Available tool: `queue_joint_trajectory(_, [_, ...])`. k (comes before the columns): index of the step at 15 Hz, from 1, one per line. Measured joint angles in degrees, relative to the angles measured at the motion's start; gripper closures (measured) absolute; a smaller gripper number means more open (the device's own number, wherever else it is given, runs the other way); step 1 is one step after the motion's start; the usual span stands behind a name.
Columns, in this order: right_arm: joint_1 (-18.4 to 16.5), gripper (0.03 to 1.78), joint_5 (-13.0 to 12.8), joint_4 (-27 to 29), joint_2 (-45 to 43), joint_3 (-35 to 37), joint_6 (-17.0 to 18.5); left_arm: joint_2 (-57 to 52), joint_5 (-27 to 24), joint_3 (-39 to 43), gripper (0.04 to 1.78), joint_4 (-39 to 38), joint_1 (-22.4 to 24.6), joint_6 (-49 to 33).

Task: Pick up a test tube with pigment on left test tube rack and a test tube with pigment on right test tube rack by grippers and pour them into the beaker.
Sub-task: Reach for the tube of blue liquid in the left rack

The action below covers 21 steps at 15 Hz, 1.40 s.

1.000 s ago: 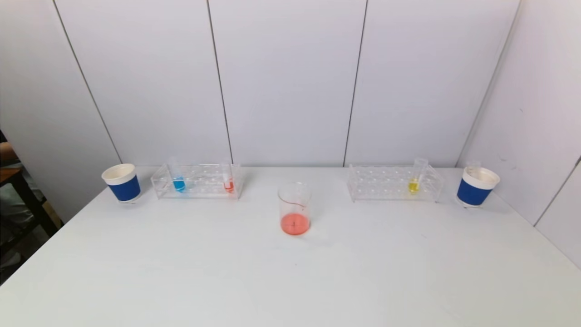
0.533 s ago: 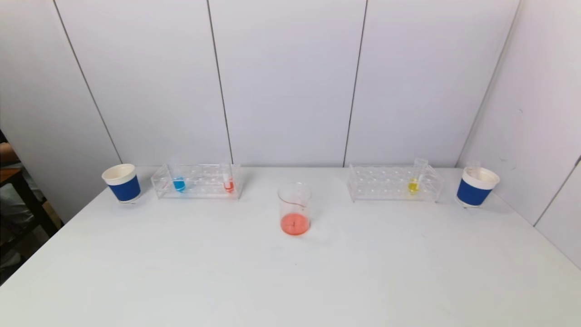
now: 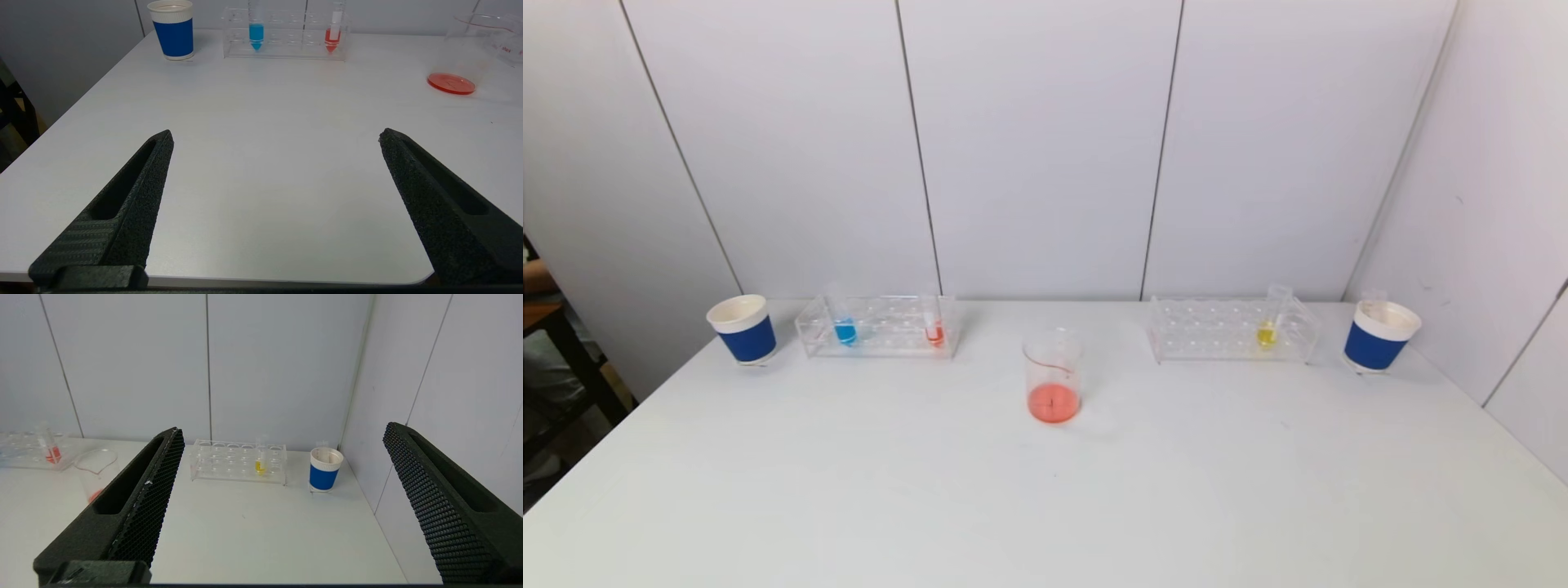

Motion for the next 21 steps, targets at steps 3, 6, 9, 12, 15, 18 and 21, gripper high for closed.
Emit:
queue_joint_trajectory(3, [1.89,0.04,-1.08,3.41,-3.39,-1.33,-0.06,0.00,0.00,0.00,0.06,0.02,0.00,0.04])
queue_joint_trajectory(6, [2.61,0.04,-1.74,4.55,-5.38,-1.90,0.22,0.00,0.00,0.00,0.06,0.00,0.00,0.01])
queue_joint_trajectory(9, [4.74,0.04,-2.10,6.90,-6.29,-3.41,0.22,0.00,0.01,0.00,0.06,0.00,0.00,0.01])
queue_joint_trajectory(12, [6.33,0.04,-3.97,9.87,-8.27,-3.89,0.13,0.00,0.00,0.00,0.06,0.00,0.00,0.00])
queue_joint_trajectory(15, [6.86,0.04,-5.55,10.29,-11.08,-2.49,-0.33,0.00,0.01,0.00,0.06,0.00,0.00,0.01])
queue_joint_trajectory(18, [7.33,0.04,-5.88,11.33,-14.63,0.22,-0.91,0.00,0.01,0.00,0.06,0.00,0.00,0.04])
queue_joint_trajectory(21, [7.46,0.04,-5.88,11.93,-18.16,3.39,-1.02,0.00,0.00,0.00,0.06,0.02,0.00,0.01])
